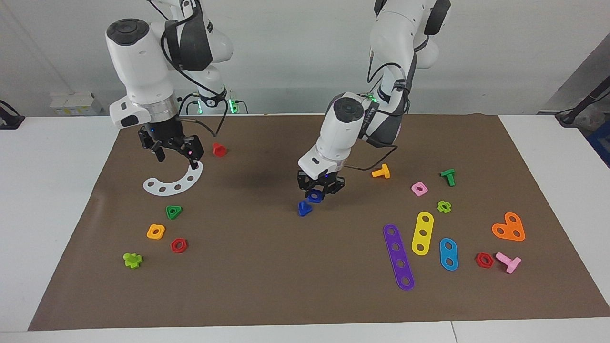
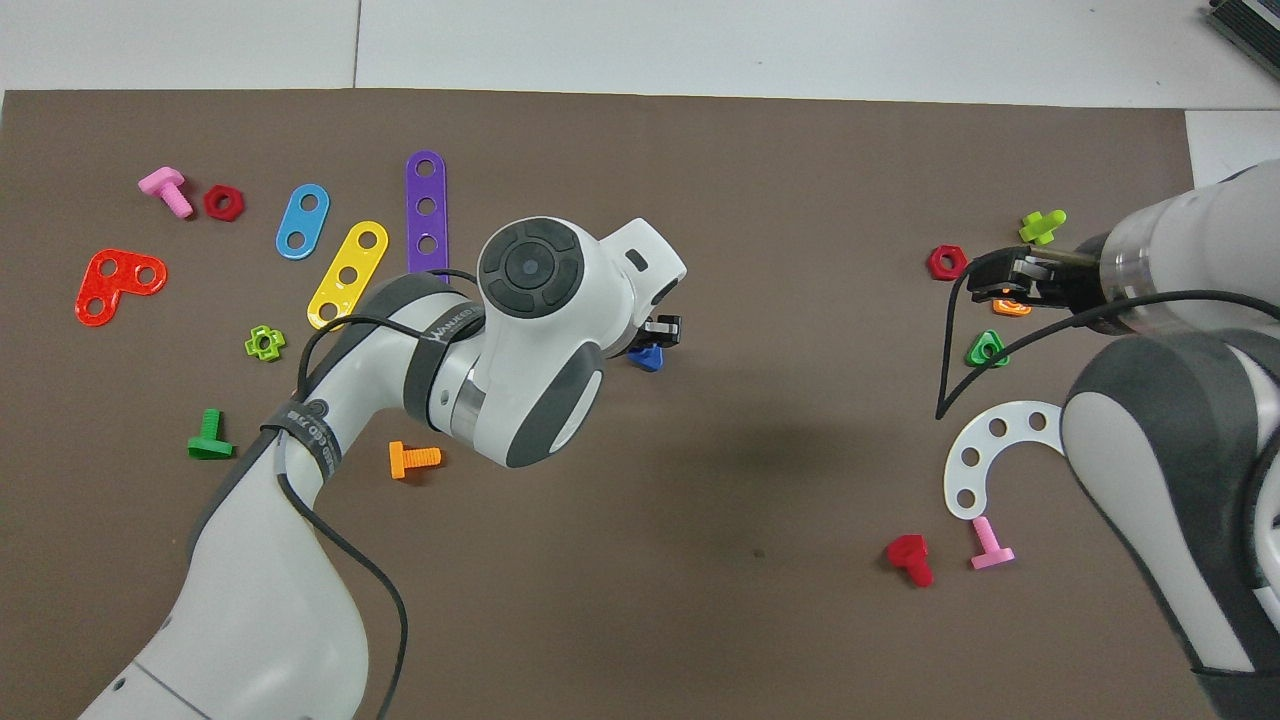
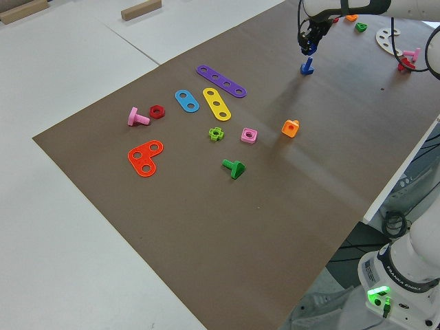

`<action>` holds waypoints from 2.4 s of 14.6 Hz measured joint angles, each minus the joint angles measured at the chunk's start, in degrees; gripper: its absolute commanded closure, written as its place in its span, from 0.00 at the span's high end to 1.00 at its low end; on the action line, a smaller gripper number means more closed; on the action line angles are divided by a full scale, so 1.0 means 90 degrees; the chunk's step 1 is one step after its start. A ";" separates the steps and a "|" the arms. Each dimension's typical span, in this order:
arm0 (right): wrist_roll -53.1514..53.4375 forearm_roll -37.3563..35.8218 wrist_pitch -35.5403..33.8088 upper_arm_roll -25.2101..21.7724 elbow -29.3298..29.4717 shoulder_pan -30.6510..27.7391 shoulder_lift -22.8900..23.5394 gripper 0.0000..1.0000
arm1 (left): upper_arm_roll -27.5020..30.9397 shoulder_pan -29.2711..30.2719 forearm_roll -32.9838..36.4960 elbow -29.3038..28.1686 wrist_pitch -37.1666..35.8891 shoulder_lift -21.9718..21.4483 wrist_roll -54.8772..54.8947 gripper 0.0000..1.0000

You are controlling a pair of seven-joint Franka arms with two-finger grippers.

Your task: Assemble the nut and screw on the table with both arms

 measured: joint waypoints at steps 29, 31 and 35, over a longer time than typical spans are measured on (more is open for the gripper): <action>-0.1900 0.0166 -0.1791 0.0047 0.1133 -0.0359 -0.0190 1.00 | 0.0076 -0.0103 -0.0011 0.1032 -0.0519 0.0843 -0.0099 0.00; -0.1900 0.0166 -0.1791 0.0049 0.1133 -0.0359 -0.0190 1.00 | 0.0075 -0.0107 -0.0012 0.1026 -0.0612 0.0859 -0.0100 0.00; -0.1900 0.0172 -0.1788 0.0053 0.1133 -0.0359 -0.0190 1.00 | 0.0075 -0.0115 -0.0012 0.1039 -0.0741 0.0848 -0.0100 0.00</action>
